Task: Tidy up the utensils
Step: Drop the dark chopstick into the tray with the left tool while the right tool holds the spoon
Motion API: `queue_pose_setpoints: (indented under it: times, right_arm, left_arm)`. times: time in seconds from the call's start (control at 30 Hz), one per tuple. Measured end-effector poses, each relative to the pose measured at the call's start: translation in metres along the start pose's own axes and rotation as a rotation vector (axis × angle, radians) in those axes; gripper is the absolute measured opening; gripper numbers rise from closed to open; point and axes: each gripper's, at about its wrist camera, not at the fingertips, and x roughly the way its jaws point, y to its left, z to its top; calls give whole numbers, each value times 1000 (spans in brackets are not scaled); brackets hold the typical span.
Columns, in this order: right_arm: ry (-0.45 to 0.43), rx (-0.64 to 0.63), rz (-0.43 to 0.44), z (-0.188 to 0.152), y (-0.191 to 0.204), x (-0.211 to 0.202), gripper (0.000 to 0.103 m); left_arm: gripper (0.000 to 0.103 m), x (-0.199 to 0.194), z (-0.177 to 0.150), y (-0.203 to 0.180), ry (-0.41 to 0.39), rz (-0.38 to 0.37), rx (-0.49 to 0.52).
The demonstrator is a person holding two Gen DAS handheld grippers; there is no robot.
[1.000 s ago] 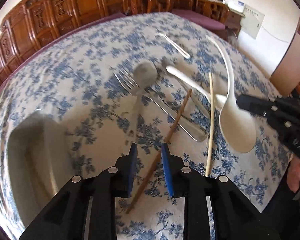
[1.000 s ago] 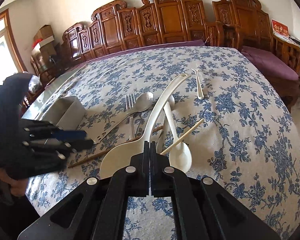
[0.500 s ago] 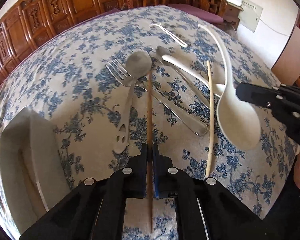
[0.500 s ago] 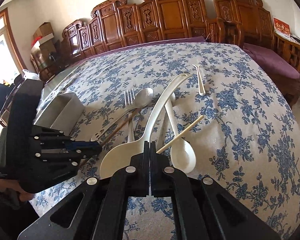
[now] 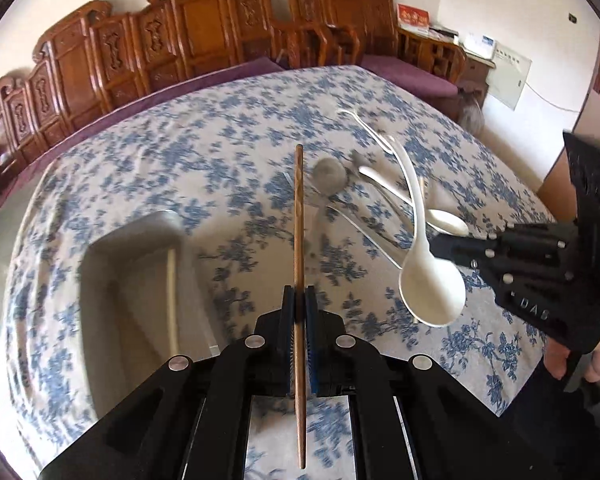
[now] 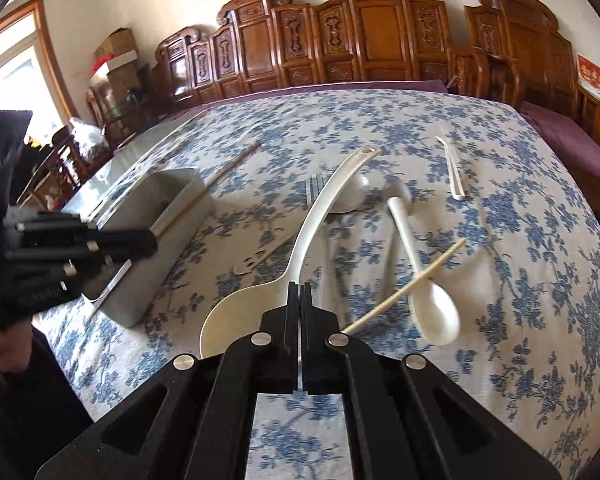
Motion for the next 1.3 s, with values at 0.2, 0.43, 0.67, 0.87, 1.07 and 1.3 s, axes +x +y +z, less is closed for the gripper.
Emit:
queue_pose_setpoints:
  times: [0.2, 0.43, 0.67, 0.87, 1.07, 1.3]
  right_arm:
    - [15, -27, 8, -3, 12, 3, 1]
    - [22, -30, 13, -5, 16, 5, 2]
    - [25, -44, 16, -6, 22, 8, 2]
    - [43, -65, 11, -6, 31, 16, 2]
    - [40, -79, 15, -3, 41, 18, 2]
    - [25, -119, 29, 5, 61, 11, 1]
  left_arm:
    - [4, -13, -7, 38, -12, 44, -56]
    - [4, -11, -20, 81, -6, 87, -136]
    - [4, 8, -39, 105, 26, 107, -196]
    - [4, 19, -46, 119, 47, 111, -226]
    - [5, 22, -45, 127, 41, 96, -243]
    - [5, 19, -43, 129, 34, 109, -242]
